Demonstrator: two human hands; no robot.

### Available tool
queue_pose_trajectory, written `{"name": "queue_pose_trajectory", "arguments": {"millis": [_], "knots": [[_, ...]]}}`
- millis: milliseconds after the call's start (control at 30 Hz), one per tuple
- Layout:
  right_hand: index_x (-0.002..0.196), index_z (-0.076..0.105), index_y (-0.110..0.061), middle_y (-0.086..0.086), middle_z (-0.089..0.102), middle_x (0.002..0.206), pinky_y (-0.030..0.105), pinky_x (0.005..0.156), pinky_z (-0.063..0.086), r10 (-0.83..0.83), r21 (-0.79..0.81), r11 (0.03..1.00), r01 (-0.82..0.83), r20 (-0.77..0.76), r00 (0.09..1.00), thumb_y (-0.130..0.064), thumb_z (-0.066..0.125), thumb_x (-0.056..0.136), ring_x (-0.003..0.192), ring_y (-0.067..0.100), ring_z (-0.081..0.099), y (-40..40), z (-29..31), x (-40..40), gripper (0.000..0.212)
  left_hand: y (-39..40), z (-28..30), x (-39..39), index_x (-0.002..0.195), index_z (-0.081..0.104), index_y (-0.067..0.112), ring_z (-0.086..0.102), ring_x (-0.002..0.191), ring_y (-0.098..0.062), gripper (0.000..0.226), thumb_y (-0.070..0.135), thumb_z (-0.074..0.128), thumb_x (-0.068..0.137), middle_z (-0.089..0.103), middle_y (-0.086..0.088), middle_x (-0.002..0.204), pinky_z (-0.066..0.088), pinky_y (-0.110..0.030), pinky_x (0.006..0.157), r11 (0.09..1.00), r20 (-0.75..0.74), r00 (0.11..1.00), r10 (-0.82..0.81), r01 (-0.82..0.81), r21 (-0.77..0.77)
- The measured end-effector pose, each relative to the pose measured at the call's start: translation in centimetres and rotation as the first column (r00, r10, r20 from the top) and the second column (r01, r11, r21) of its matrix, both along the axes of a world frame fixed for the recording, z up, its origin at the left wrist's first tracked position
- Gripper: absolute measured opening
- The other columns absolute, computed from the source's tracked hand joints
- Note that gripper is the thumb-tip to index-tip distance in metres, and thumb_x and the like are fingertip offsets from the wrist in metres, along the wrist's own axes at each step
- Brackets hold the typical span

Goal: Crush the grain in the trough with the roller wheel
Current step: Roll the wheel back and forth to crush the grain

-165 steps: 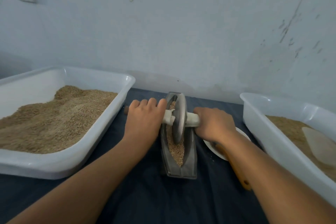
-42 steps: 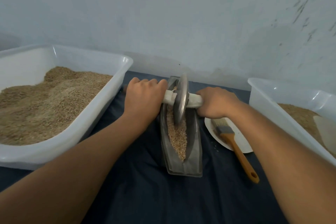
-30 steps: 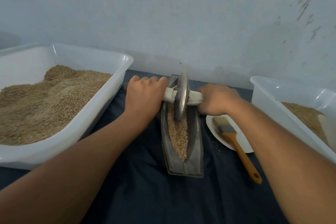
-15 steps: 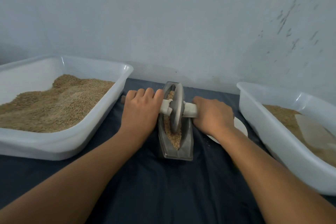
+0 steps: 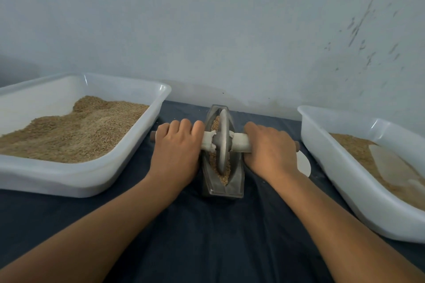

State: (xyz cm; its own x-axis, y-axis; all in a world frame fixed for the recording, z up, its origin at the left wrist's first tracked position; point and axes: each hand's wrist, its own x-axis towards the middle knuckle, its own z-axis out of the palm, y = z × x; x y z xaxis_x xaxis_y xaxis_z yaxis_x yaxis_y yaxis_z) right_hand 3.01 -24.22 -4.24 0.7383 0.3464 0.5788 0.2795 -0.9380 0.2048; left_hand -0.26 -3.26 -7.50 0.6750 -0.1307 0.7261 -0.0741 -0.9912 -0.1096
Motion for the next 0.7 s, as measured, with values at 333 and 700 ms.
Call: {"name": "queue_pose_trajectory", "arguments": {"millis": [333,700], "knots": [[0.089,0.054,-0.031,-0.010,0.051,0.067,0.026,0.049,0.021,-0.072,-0.028,0.997,0.067,-0.226,0.971,-0.032,0.064,0.076,0.059,0.018,0.046,0.0,0.9,4.2,0.016,0.3,1.0,4.1,0.092,0.038,0.024,0.053,0.074,-0.021,0.028,0.018,0.064,0.084,0.055,0.004,0.082,0.036,-0.036,0.073,0.999,-0.133,0.990,0.042,-0.040,0.016],[0.086,0.061,-0.031,-0.005,0.066,0.079,0.030,0.059,0.048,-0.086,-0.115,0.993,0.016,-0.636,0.767,-0.032,0.074,0.069,0.071,0.017,0.063,0.7,4.0,9.2,0.021,0.8,2.0,8.9,0.087,0.038,0.025,0.044,0.062,-0.018,0.023,0.023,0.061,0.087,0.048,0.006,0.072,0.032,-0.034,0.069,0.995,-0.236,0.968,0.080,-0.066,0.069]]}}
